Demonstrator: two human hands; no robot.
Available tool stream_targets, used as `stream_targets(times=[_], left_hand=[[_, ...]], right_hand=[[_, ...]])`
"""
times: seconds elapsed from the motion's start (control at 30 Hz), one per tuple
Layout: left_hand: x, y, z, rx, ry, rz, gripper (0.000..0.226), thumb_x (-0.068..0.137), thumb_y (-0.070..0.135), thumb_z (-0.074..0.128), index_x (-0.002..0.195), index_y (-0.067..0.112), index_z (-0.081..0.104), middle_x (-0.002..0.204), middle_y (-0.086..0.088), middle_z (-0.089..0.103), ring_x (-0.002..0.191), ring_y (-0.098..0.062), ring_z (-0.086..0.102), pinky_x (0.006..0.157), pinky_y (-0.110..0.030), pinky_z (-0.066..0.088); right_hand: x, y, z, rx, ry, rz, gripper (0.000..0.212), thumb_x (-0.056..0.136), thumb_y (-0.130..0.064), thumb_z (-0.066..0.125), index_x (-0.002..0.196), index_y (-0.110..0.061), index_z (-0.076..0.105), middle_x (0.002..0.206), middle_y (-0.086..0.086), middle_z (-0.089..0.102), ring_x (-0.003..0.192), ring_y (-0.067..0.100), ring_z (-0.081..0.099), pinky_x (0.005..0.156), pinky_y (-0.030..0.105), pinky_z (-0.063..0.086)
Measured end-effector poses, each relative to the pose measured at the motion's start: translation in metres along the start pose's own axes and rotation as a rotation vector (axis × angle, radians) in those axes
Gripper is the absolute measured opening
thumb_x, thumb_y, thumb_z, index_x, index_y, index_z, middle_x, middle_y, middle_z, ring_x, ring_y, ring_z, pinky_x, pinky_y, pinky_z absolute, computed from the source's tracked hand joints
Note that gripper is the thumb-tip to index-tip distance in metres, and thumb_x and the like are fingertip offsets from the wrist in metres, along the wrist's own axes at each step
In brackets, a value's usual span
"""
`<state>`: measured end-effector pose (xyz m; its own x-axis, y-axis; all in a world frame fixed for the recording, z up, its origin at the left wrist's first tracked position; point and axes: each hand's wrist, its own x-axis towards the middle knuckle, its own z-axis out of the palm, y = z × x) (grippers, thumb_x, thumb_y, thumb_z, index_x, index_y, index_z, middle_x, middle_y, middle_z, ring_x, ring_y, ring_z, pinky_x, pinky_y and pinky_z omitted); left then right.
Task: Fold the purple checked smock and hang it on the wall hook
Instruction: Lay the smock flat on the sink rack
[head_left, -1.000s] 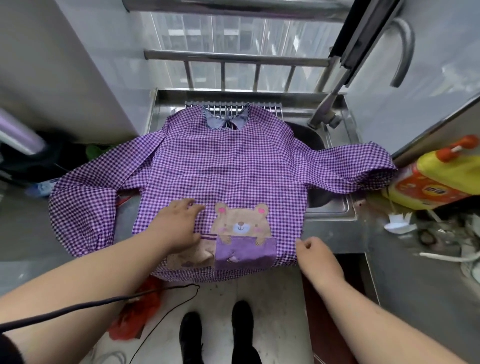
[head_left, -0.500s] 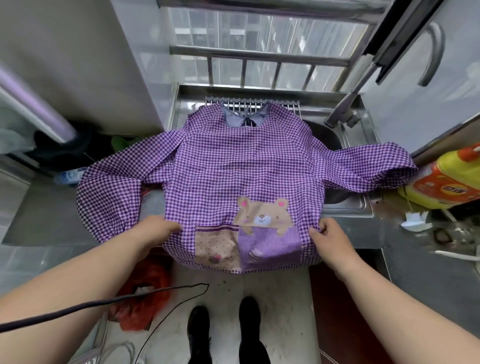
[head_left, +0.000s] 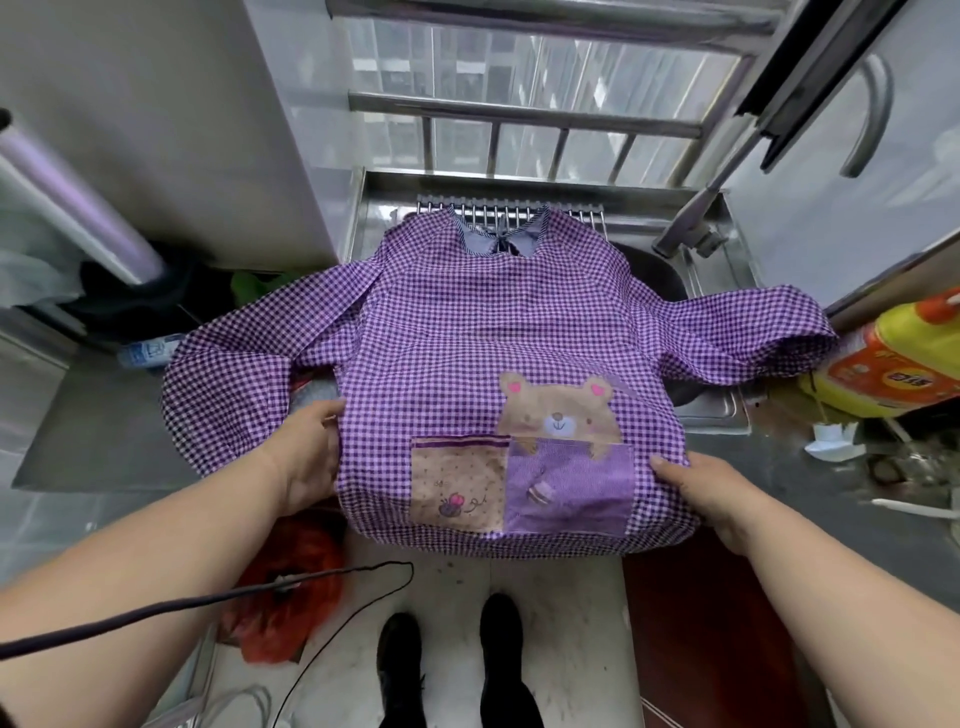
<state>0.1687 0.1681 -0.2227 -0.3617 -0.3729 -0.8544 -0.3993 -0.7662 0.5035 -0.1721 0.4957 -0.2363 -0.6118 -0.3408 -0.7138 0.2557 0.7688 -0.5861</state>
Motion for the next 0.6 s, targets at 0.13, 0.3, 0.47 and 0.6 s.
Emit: stream_targets(times=[0.13,0.3,0.47,0.6], left_hand=[[0.010,-0.008,-0.014,0.109,0.175,0.000,0.014,0.085,0.017,0.052,0.094,0.019,0.061,0.084,-0.001,0.059,0.058,-0.014,0.048,0.054,-0.026,0.036],[0.006,-0.006,-0.019,0.540,0.321,0.025,0.012,0.091,0.012,0.073,0.089,0.002,0.067,0.076,-0.011,0.065,0.065,-0.023,0.060,0.059,-0.030,0.047],[0.001,0.002,-0.029,1.022,0.309,0.157,0.050,0.096,0.056,0.064,0.122,0.015,0.073,0.123,-0.007,0.071,0.102,-0.022,0.064,0.095,-0.034,0.048],[-0.003,0.002,-0.034,0.882,-0.106,0.145,0.059,0.088,0.061,0.072,0.140,0.034,0.062,0.136,0.017,0.067,0.123,-0.009,0.064,0.117,-0.039,0.042]], right_hand=[[0.001,0.003,-0.004,0.014,0.028,0.012,0.035,0.105,-0.032,0.064,0.135,-0.014,0.068,0.123,0.007,0.076,0.112,0.029,0.071,0.108,0.049,0.052],[0.004,0.001,-0.004,-0.017,0.063,0.008,0.031,0.104,-0.028,0.066,0.130,-0.012,0.072,0.118,0.009,0.076,0.107,0.031,0.072,0.101,0.048,0.055],[0.009,0.000,-0.001,-0.127,0.128,0.005,0.036,0.100,-0.035,0.067,0.128,-0.011,0.072,0.121,0.011,0.075,0.109,0.034,0.070,0.104,0.055,0.055],[0.017,-0.003,0.002,-0.232,0.155,0.004,0.051,0.094,-0.050,0.062,0.127,-0.012,0.072,0.125,0.014,0.074,0.111,0.037,0.070,0.104,0.054,0.055]])
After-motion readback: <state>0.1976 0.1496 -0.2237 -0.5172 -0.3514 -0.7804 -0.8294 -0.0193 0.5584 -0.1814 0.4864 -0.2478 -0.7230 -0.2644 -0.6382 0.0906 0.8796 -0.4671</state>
